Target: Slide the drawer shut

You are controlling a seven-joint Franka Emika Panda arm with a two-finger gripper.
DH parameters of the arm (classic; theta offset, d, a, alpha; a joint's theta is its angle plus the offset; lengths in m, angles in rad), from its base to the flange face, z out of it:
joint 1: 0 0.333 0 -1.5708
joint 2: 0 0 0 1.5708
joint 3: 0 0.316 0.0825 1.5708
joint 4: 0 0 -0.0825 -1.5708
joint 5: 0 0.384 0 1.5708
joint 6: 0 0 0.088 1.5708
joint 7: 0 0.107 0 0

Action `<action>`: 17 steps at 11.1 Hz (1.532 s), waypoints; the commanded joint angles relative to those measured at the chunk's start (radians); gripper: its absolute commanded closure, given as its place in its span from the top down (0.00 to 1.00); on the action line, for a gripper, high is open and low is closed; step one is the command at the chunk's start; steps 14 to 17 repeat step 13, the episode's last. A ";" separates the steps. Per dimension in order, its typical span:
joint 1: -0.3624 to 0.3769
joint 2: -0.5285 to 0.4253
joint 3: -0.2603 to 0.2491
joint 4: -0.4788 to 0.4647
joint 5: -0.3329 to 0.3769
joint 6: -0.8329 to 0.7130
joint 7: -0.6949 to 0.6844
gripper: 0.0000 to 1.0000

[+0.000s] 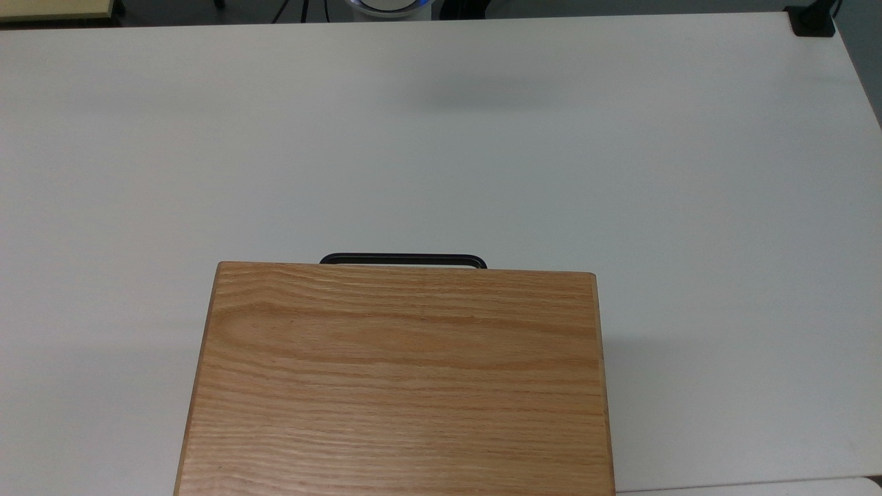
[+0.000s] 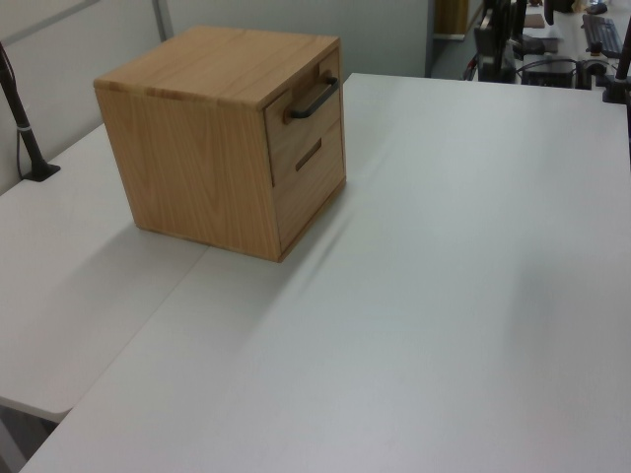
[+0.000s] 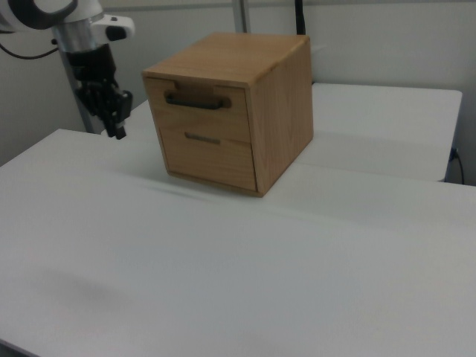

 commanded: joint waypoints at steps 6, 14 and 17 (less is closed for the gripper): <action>0.077 0.034 -0.205 -0.003 0.031 0.156 -0.185 1.00; 0.084 0.060 -0.201 -0.005 0.033 0.151 -0.260 1.00; 0.084 0.060 -0.201 -0.005 0.033 0.151 -0.260 1.00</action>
